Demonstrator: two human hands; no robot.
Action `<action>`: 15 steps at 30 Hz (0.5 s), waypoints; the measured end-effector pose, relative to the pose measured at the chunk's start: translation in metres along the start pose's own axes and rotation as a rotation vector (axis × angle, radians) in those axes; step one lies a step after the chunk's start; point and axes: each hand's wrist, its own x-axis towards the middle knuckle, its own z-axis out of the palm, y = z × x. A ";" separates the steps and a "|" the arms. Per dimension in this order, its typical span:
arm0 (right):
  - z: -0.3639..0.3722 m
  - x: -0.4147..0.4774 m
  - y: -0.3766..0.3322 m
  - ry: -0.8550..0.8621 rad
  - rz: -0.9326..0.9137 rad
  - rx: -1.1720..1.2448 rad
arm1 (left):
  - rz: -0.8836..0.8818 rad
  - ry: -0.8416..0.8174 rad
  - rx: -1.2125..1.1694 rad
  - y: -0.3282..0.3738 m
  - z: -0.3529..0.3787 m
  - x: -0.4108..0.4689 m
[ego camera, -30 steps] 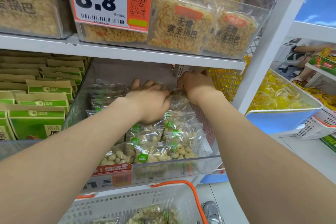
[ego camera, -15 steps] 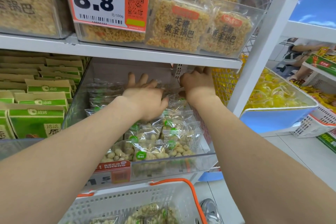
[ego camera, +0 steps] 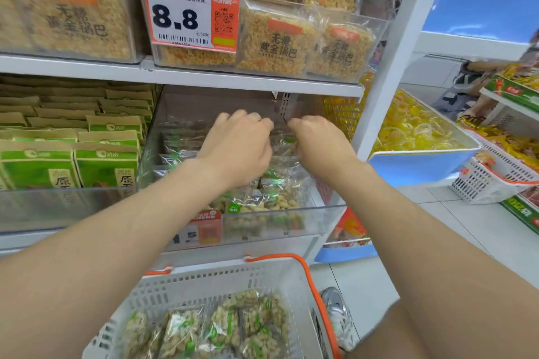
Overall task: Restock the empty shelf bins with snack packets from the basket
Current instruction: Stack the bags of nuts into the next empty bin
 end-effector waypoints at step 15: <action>-0.021 -0.158 -0.075 -0.453 -0.104 0.217 | 0.528 -0.142 -0.148 0.050 0.010 -0.153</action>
